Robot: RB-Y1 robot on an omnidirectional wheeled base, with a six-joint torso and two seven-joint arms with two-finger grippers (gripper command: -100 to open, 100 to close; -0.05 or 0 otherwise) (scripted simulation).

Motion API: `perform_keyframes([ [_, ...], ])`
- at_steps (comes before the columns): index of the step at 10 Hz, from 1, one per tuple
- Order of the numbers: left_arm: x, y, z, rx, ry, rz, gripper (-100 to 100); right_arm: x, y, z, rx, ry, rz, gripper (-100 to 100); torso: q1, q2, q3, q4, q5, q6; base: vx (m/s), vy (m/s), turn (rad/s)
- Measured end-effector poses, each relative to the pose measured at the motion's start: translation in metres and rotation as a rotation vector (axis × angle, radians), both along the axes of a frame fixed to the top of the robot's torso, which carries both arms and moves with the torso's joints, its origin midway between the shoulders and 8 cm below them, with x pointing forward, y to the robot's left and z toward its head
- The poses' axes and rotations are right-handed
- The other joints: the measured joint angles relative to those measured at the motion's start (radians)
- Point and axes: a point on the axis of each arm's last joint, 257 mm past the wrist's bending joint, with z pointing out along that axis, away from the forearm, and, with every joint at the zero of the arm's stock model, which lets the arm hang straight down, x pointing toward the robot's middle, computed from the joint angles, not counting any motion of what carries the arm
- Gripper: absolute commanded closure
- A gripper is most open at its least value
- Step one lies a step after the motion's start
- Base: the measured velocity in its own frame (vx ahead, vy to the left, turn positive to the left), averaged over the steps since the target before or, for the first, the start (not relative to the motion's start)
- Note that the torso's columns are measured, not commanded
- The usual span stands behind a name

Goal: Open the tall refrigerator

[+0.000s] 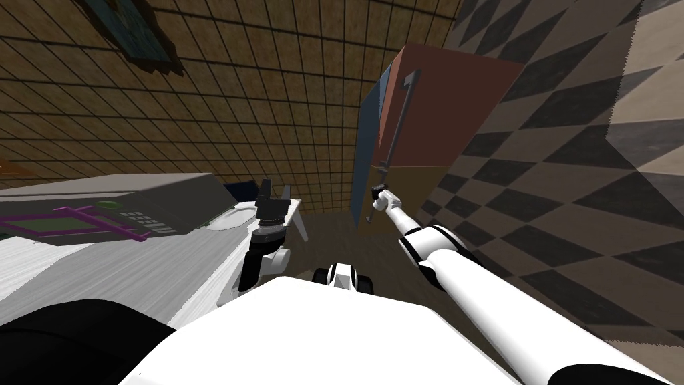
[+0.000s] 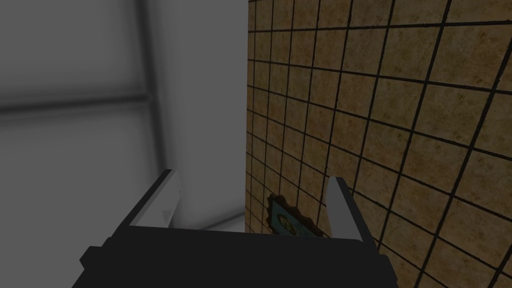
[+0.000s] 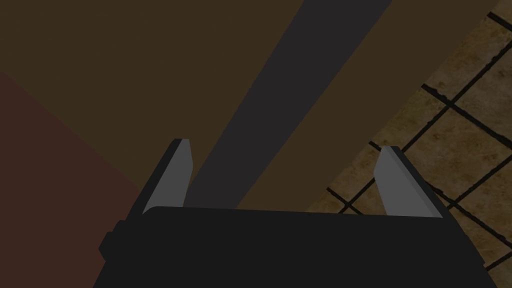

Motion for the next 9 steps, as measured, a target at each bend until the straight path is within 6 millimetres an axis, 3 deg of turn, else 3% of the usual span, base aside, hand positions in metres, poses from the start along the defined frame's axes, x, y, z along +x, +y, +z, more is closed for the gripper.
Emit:
perform_keyframes([
  [6, 0.0, 0.0, 0.0, 0.0, 0.0, 0.0, 0, 0.007, -0.048, 0.03, -0.215, 0.014, -0.098, -100, 0.0, 0.003, 0.002, 0.001, 0.0, 0.001, -0.024, 0.016, 0.055],
  [9, 0.0, 0.0, 0.0, 0.0, 0.0, 0.0, 0, 0.008, -0.062, 0.043, -0.288, 0.017, -0.133, -100, -0.001, 0.002, 0.001, 0.0, 0.0, 0.002, -0.025, 0.016, 0.056],
])
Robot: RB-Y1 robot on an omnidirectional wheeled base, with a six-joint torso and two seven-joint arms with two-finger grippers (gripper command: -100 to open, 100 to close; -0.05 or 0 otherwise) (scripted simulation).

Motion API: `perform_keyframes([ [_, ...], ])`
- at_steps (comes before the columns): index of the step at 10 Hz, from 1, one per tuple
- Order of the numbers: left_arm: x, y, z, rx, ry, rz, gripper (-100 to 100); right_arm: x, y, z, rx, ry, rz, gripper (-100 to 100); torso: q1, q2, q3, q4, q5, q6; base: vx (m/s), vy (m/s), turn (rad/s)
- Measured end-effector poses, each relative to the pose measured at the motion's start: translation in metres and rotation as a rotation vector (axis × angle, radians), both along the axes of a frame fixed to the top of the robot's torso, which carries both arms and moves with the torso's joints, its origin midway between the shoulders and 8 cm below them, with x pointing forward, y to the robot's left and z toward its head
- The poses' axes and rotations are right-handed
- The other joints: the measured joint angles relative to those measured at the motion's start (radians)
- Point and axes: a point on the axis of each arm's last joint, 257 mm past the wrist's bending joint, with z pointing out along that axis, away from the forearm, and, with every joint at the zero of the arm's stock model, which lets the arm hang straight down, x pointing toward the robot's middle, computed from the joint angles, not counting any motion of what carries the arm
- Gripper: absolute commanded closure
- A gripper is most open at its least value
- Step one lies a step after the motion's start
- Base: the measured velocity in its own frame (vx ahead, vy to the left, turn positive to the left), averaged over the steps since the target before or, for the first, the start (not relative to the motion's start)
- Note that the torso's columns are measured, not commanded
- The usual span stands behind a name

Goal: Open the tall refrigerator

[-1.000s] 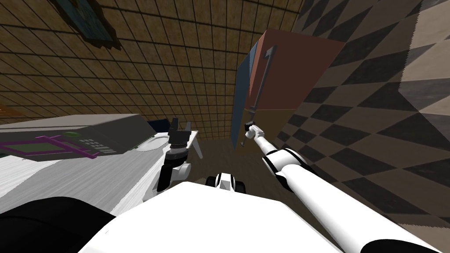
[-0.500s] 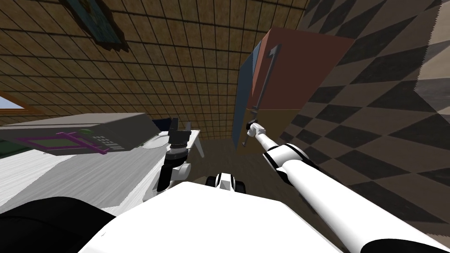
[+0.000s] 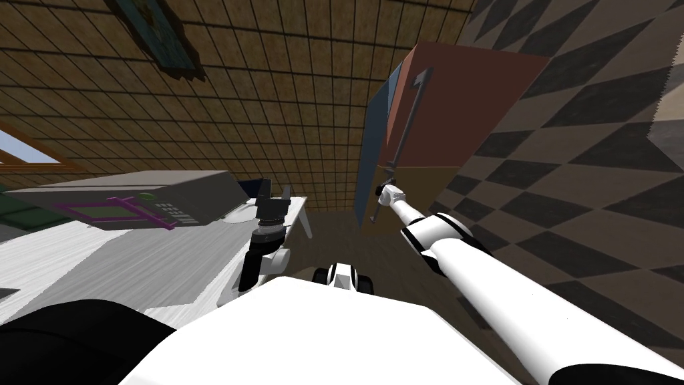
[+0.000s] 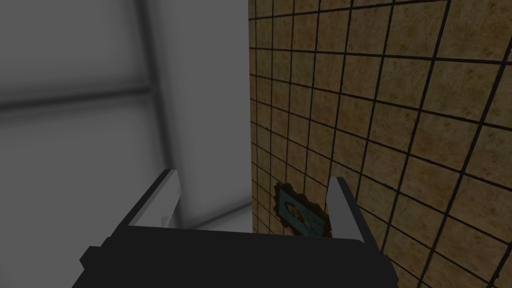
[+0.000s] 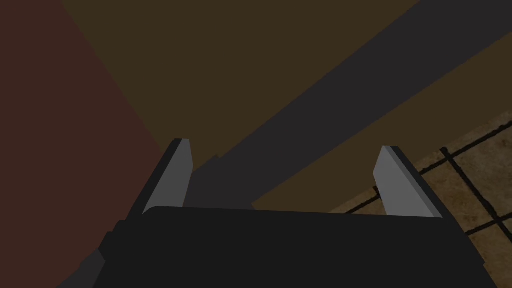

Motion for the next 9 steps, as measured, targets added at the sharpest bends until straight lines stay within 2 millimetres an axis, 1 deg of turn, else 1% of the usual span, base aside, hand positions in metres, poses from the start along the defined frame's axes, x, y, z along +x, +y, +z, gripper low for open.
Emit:
perform_keyframes([
  [2, 0.0, 0.0, 0.0, 0.0, 0.0, 0.0, 0, -0.001, -0.028, 0.016, -0.105, 0.007, -0.054, -100, 0.0, 0.001, 0.001, 0.001, 0.0, 0.001, -0.042, 0.025, 0.063],
  [3, 0.0, 0.0, 0.0, 0.0, 0.0, 0.0, 0, -0.002, -0.033, 0.022, -0.126, 0.003, -0.067, -100, -0.002, 0.0, 0.0, 0.0, -0.001, 0.002, -0.008, 0.002, -0.005],
  [4, 0.0, 0.0, 0.0, 0.0, 0.0, 0.0, 0, -0.002, -0.035, 0.023, -0.131, 0.005, -0.071, -100, -0.005, -0.002, -0.001, -0.003, -0.002, 0.003, 0.025, 0.058, 0.017],
  [6, 0.0, 0.0, 0.0, 0.0, 0.0, 0.0, 0, -0.004, -0.064, 0.012, -0.122, 0.019, -0.07, -100, -0.003, -0.01, -0.006, -0.006, -0.003, 0.007, 0.072, 0.169, -0.013],
  [7, 0.0, 0.0, 0.0, 0.0, 0.0, 0.0, 0, -0.009, -0.082, 0.012, -0.097, 0.018, -0.074, -100, -0.008, -0.008, -0.006, -0.006, -0.004, 0.006, 0.027, 0.059, -0.037],
  [8, 0.0, 0.0, 0.0, 0.0, 0.0, 0.0, 0, -0.009, -0.086, 0.014, -0.121, 0.023, -0.081, -100, -0.012, -0.005, -0.004, -0.005, -0.005, 0.003, -0.006, 0.0, 0.001],
  [9, 0.0, 0.0, 0.0, 0.0, 0.0, 0.0, 0, -0.009, -0.085, 0.014, -0.118, 0.019, -0.079, -100, -0.012, -0.005, -0.004, -0.005, -0.005, 0.002, 0.024, 0.048, 0.049],
])
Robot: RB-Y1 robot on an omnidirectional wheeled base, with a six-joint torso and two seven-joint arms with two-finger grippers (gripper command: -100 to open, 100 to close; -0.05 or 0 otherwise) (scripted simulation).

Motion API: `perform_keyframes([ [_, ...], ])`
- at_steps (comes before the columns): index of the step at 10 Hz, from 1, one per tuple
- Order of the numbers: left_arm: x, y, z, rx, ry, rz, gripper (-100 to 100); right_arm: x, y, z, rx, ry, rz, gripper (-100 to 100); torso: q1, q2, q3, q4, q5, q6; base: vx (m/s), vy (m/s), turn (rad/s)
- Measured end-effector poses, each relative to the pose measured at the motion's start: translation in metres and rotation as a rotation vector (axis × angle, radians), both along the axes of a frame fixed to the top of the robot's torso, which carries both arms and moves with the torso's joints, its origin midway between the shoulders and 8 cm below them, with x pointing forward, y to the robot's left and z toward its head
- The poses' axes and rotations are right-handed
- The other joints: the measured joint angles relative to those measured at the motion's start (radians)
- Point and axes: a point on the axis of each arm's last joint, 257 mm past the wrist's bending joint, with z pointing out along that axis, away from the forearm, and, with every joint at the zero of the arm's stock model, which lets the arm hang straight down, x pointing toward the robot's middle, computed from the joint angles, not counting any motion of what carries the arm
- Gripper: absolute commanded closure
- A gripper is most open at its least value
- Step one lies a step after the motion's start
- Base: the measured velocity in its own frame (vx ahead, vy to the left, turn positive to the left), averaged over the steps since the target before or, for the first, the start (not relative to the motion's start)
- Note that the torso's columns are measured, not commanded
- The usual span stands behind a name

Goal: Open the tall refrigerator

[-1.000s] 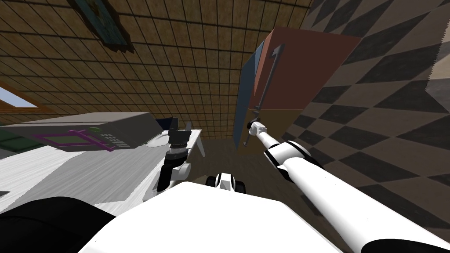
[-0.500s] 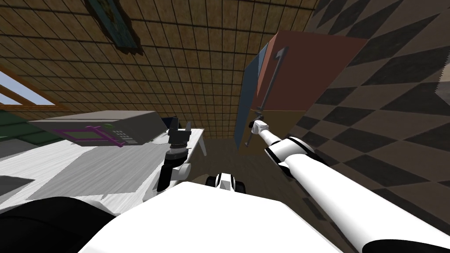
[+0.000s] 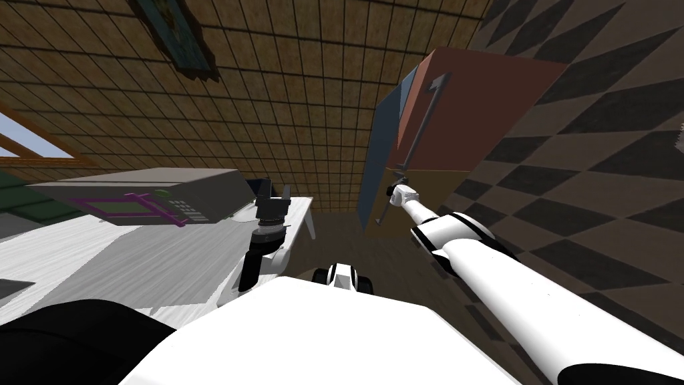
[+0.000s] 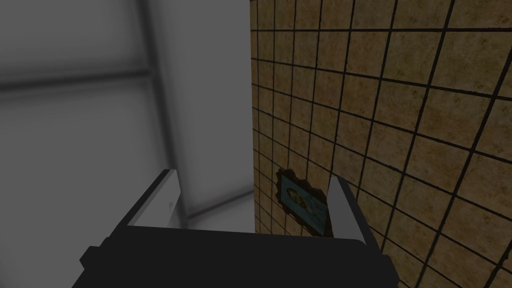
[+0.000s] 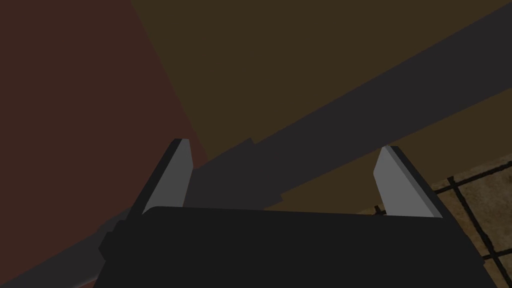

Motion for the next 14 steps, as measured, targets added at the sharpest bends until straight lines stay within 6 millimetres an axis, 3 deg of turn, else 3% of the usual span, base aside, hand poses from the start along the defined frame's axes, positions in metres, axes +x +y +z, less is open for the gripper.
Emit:
perform_keyframes([
  [3, 0.0, 0.0, 0.0, 0.0, 0.0, 0.0, 0, -0.005, -0.034, -0.003, 0.003, 0.005, -0.002, -100, 0.006, -0.003, -0.002, -0.001, 0.002, 0.003, 0.036, 0.092, 0.003],
  [5, 0.0, 0.0, 0.0, 0.0, 0.0, 0.0, 0, -0.008, -0.041, -0.005, 0.015, 0.002, 0.005, -100, 0.0, -0.002, -0.002, 0.001, 0.0, 0.002, 0.011, 0.004, 0.035],
  [9, 0.0, 0.0, 0.0, 0.0, 0.0, 0.0, 0, -0.015, -0.073, -0.012, 0.019, 0.012, 0.017, -100, -0.005, -0.011, -0.008, 0.001, 0.003, 0.008, 0.014, 0.005, 0.047],
  [14, 0.0, 0.0, 0.0, 0.0, 0.0, 0.0, 0, -0.016, -0.073, -0.008, 0.025, 0.004, 0.025, -100, -0.006, -0.007, -0.005, 0.002, 0.002, 0.011, 0.001, 0.0, 0.002],
])
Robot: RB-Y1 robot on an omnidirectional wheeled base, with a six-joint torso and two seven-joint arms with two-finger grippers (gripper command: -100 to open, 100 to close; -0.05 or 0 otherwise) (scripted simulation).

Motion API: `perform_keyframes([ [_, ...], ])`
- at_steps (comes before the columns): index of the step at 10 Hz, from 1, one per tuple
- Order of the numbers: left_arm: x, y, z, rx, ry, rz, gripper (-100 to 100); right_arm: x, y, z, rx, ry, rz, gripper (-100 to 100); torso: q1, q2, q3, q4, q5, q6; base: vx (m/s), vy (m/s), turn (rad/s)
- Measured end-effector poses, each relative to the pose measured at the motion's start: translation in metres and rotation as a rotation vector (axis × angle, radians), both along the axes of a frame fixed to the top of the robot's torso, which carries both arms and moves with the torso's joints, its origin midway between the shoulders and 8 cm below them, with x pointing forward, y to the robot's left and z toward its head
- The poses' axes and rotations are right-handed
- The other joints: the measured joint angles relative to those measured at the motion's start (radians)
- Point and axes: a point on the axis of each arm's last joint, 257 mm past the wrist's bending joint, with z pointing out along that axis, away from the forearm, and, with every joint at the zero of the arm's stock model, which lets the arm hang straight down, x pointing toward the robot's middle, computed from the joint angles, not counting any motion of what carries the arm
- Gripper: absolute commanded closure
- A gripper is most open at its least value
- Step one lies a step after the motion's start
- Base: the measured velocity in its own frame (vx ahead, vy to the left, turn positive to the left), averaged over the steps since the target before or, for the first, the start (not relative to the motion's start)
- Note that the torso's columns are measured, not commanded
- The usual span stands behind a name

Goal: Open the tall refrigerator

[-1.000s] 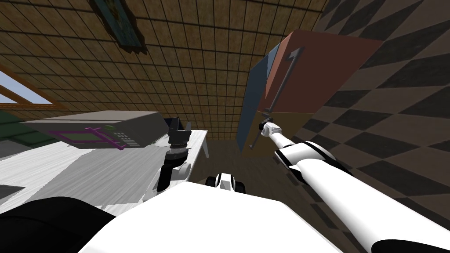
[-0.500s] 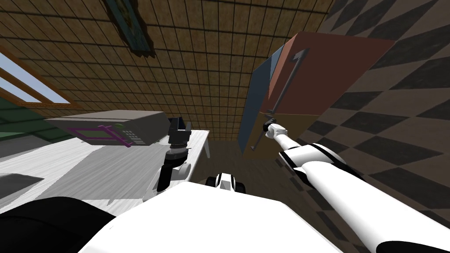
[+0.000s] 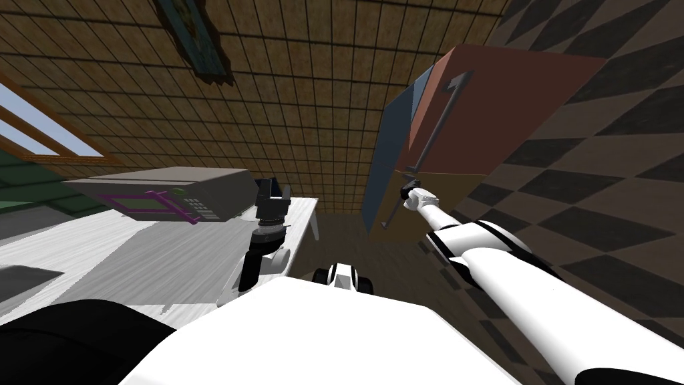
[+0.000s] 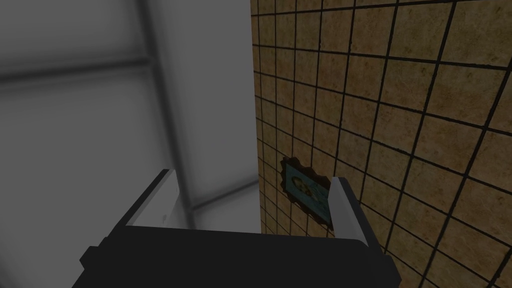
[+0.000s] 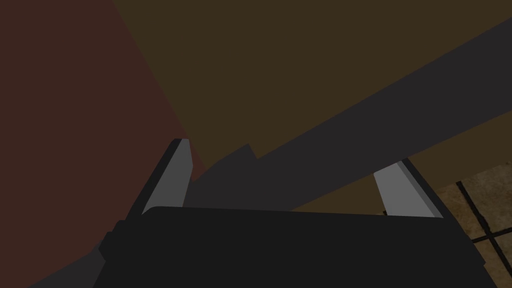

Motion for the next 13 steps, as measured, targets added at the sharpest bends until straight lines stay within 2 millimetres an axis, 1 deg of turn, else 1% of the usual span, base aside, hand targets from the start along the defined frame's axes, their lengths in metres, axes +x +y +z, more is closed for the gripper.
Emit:
perform_keyframes([
  [1, 0.0, 0.0, 0.0, 0.0, 0.0, 0.0, 0, -0.002, -0.001, -0.001, 0.0, 0.0, -0.002, -100, 0.001, -0.001, 0.0, -0.001, 0.0, -0.002, -0.009, -0.003, -0.03],
  [3, 0.0, 0.0, 0.0, 0.0, 0.0, 0.0, 0, -0.001, 0.0, -0.001, -0.004, -0.001, -0.002, -100, 0.001, 0.0, 0.0, -0.001, 0.0, 0.0, 0.016, 0.006, 0.054],
  [4, 0.0, 0.0, 0.0, 0.0, 0.0, 0.0, 0, -0.006, -0.01, -0.001, 0.009, -0.008, 0.001, -100, 0.001, -0.001, 0.0, -0.002, -0.002, -0.001, 0.018, 0.006, 0.059],
  [6, 0.0, 0.0, 0.0, 0.0, 0.0, 0.0, 0, -0.006, -0.016, -0.006, 0.011, -0.005, 0.003, -100, 0.0, -0.003, -0.002, -0.003, -0.003, -0.004, 0.018, 0.006, 0.058],
  [8, 0.0, 0.0, 0.0, 0.0, 0.0, 0.0, 0, -0.012, -0.032, -0.01, 0.016, -0.005, 0.002, -100, -0.003, -0.007, -0.005, -0.003, -0.002, -0.003, 0.008, 0.003, 0.028],
  [13, 0.0, 0.0, 0.0, 0.0, 0.0, 0.0, 0, -0.014, -0.034, -0.01, 0.017, -0.009, 0.007, -100, -0.005, -0.006, -0.004, -0.002, -0.002, 0.0, -0.001, 0.0, -0.004],
])
